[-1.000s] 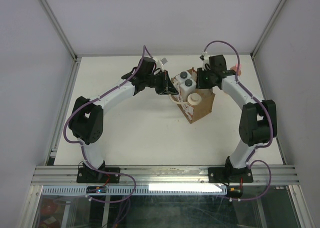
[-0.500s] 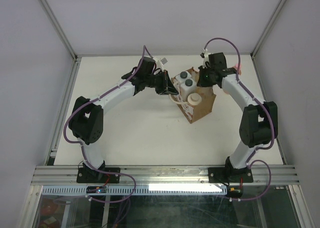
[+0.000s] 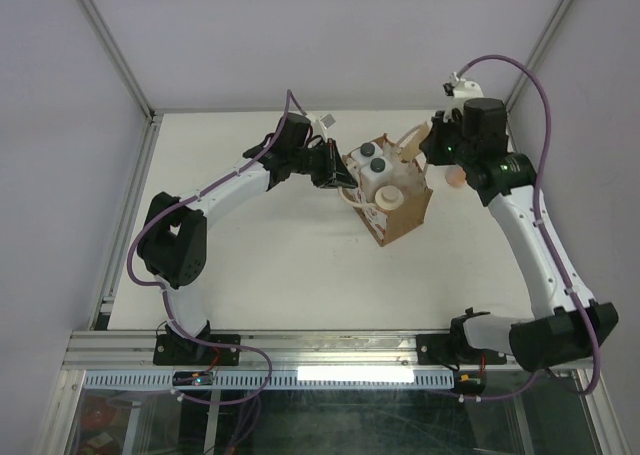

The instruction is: Take the personal care products out of the canvas bag

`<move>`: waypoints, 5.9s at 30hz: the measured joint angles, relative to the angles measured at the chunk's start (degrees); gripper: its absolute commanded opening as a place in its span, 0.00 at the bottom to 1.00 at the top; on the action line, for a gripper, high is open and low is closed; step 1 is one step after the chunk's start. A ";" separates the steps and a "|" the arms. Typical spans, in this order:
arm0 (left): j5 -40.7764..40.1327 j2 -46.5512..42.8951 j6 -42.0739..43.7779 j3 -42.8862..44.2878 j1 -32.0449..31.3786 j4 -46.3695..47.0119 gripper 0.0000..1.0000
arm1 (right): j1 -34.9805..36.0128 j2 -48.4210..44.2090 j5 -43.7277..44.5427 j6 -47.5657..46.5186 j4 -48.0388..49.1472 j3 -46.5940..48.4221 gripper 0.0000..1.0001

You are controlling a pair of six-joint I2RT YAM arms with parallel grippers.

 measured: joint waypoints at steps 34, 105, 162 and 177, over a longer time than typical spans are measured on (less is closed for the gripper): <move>1.49 0.00 -0.24 -1.03 0.00 2.25 0.00 | -12.72 -0.26 22.40 7.93 7.13 -18.71 0.00; 2.97 -1.09 -0.63 -6.56 0.00 2.27 0.00 | 4.70 -7.98 -7.96 3.65 -6.08 -13.07 0.73; 4.00 -1.31 -1.27 -6.82 0.00 2.32 0.00 | 15.39 6.75 12.15 -4.50 5.90 -15.47 0.53; 3.98 -1.31 -1.27 -6.82 0.00 2.32 0.00 | 15.91 6.67 13.75 -4.94 6.23 -15.58 0.00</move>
